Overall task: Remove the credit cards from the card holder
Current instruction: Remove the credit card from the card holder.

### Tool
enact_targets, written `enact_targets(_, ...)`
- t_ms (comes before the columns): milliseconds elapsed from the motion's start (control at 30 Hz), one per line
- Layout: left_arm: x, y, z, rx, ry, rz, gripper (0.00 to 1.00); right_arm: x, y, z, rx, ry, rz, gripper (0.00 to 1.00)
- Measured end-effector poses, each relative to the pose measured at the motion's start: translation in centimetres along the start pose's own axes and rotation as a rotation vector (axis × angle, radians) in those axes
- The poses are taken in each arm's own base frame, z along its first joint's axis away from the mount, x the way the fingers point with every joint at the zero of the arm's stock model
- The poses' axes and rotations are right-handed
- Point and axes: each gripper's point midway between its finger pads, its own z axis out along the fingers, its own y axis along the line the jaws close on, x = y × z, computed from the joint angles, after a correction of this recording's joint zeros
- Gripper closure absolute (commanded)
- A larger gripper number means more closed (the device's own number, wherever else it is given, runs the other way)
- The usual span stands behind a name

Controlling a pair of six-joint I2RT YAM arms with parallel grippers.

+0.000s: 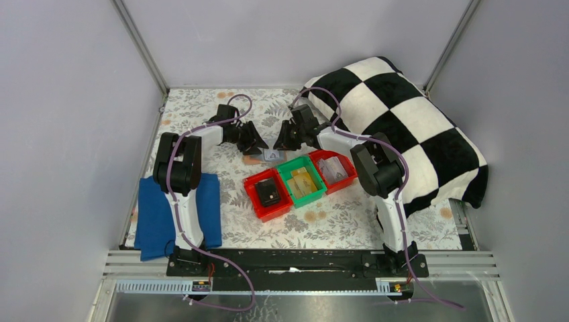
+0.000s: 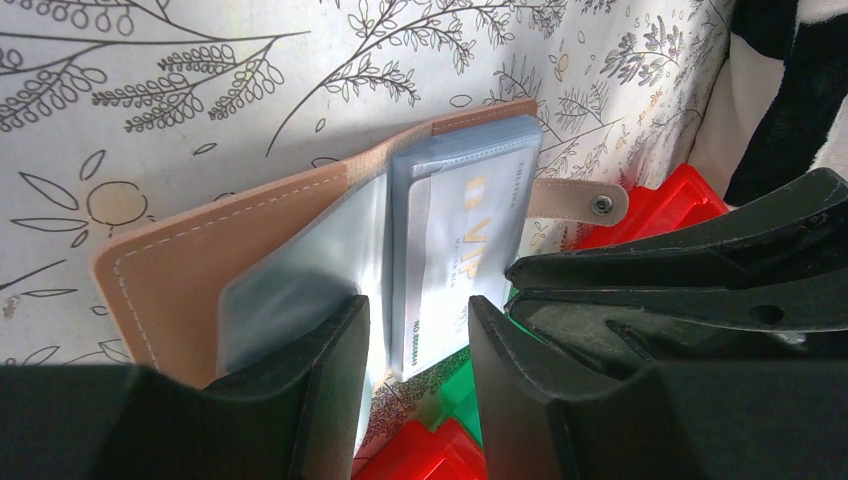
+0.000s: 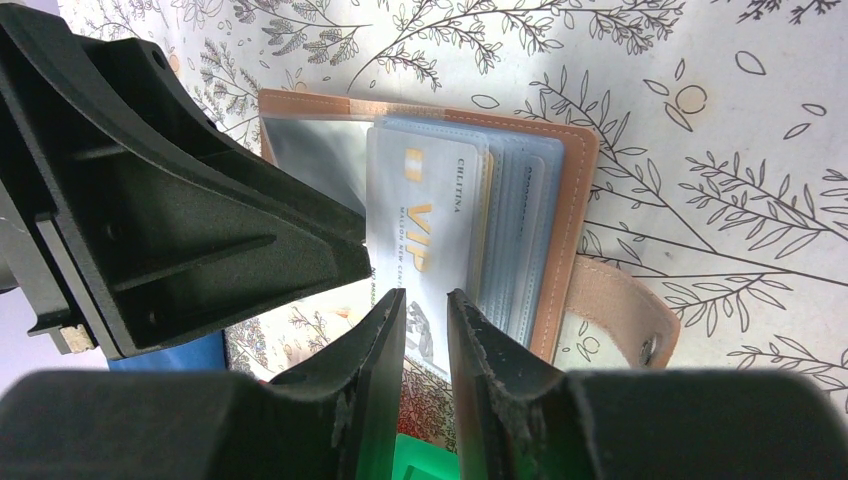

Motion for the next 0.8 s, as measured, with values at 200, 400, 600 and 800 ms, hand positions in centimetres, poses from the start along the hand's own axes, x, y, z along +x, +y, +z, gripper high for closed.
enact_targets(200, 0.00, -0.01, 0.00, 0.000, 0.000, 0.000, 0.54, 0.00, -0.01, -0.01, 0.000, 0.000, 0.000, 0.70)
enact_targets(400, 0.00, -0.01, 0.00, 0.000, 0.000, 0.000, 0.54, 0.01, -0.04, -0.05, 0.001, -0.003, -0.001, 0.70)
enact_targets(600, 0.01, 0.02, 0.02, 0.001, -0.001, 0.001, 0.54, -0.03, -0.17, -0.11, 0.005, -0.008, 0.000, 0.69)
enact_targets(800, -0.01, 0.00, 0.02, 0.002, -0.001, 0.002, 0.55, -0.06, -0.16, -0.11, 0.003, -0.012, 0.000, 0.69)
